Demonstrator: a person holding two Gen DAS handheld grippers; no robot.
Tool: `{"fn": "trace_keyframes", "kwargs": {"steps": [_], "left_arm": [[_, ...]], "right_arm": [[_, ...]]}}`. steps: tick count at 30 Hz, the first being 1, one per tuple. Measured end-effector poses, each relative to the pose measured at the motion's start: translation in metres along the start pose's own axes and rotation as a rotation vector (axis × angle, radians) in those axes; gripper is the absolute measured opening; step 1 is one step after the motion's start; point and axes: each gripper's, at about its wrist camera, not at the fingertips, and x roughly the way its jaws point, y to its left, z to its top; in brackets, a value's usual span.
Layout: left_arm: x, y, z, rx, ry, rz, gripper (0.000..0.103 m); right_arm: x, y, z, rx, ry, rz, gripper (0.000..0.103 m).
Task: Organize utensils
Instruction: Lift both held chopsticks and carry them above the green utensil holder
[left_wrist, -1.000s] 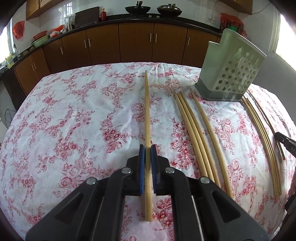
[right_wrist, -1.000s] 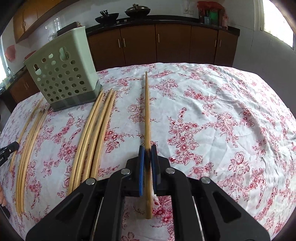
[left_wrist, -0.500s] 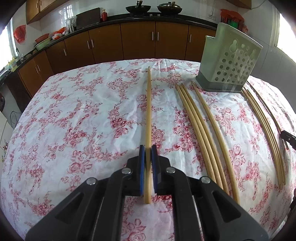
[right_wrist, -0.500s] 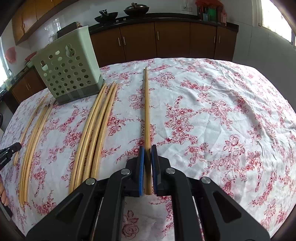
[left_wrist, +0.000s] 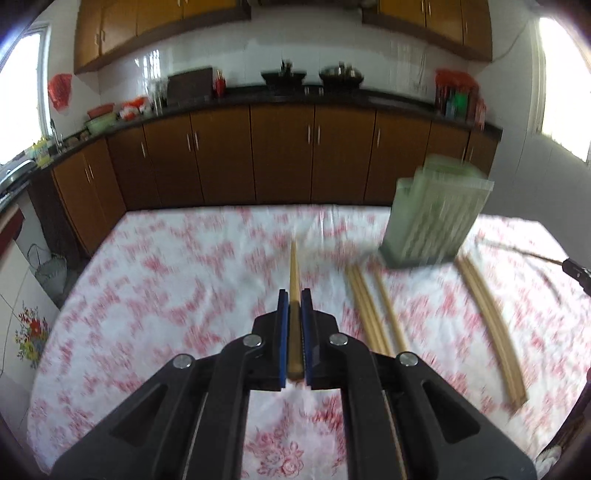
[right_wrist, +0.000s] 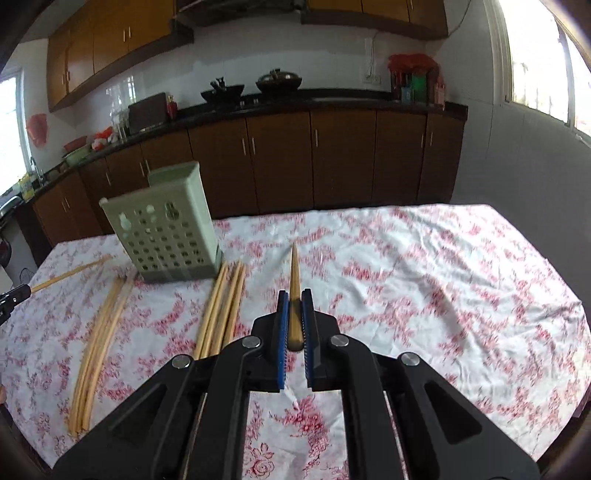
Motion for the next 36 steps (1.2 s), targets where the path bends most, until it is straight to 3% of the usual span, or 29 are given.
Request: {"fn": "trace_keyframes", "kwargs": {"steps": [5,19,30,33,36], "left_arm": [[-0.021,0.005,0.041,-0.023,-0.092,-0.005,0.008],[-0.031,0.001,0.098,-0.007,-0.168,-0.018,0.008],[-0.082,-0.056,0.18,-0.009,-0.427,-0.115,0.008],[-0.078,-0.079,0.194,-0.018,-0.481,-0.155,0.008],[-0.063,-0.094,0.196,-0.028,-0.478,-0.189,0.008]], "right_arm": [[-0.019,-0.003,0.035,0.01,-0.1,0.011,0.008],[-0.023,0.004,0.092,0.005,-0.205,0.012,0.008],[-0.071,0.049,0.17,-0.019,-0.497,0.101,0.008],[-0.063,0.061,0.173,-0.01,-0.525,0.137,0.008],[-0.044,0.067,0.169,0.003,-0.526,0.166,0.008]]}}
